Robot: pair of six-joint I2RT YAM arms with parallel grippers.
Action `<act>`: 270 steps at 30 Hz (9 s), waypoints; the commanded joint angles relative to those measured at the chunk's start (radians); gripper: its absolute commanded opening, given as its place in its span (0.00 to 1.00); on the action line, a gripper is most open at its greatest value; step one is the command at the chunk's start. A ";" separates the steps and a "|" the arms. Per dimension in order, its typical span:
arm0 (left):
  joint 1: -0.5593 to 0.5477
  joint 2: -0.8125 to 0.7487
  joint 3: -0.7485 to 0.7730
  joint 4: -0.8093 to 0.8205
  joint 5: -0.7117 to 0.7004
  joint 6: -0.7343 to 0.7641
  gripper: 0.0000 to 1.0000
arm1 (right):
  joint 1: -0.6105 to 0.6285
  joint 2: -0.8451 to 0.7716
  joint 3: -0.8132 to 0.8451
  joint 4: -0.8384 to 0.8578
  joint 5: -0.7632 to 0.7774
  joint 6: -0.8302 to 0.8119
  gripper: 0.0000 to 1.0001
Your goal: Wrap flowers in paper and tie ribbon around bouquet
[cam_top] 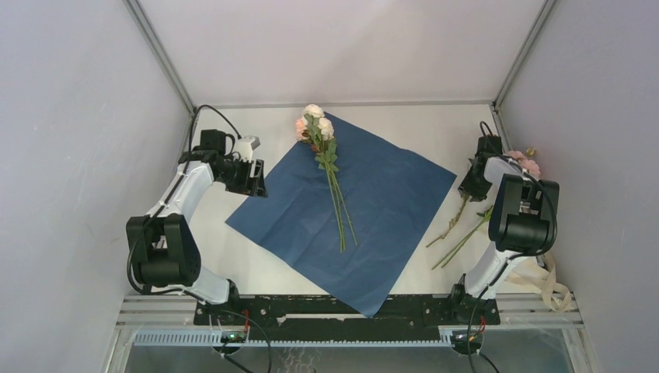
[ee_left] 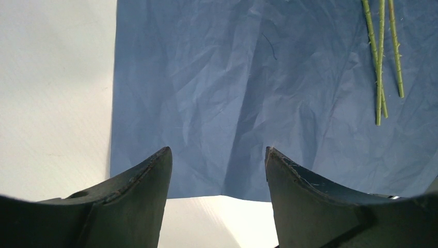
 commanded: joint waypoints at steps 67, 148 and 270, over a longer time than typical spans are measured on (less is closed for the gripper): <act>-0.001 -0.022 -0.018 -0.009 0.009 0.010 0.72 | 0.026 -0.423 -0.142 0.032 0.092 0.051 0.56; -0.002 0.001 -0.021 -0.011 0.067 0.033 0.71 | 0.009 -0.250 -0.068 -0.204 0.071 -0.071 0.35; -0.003 0.002 -0.009 -0.035 0.050 0.025 0.72 | 0.350 -0.609 0.030 0.137 0.052 -0.266 0.00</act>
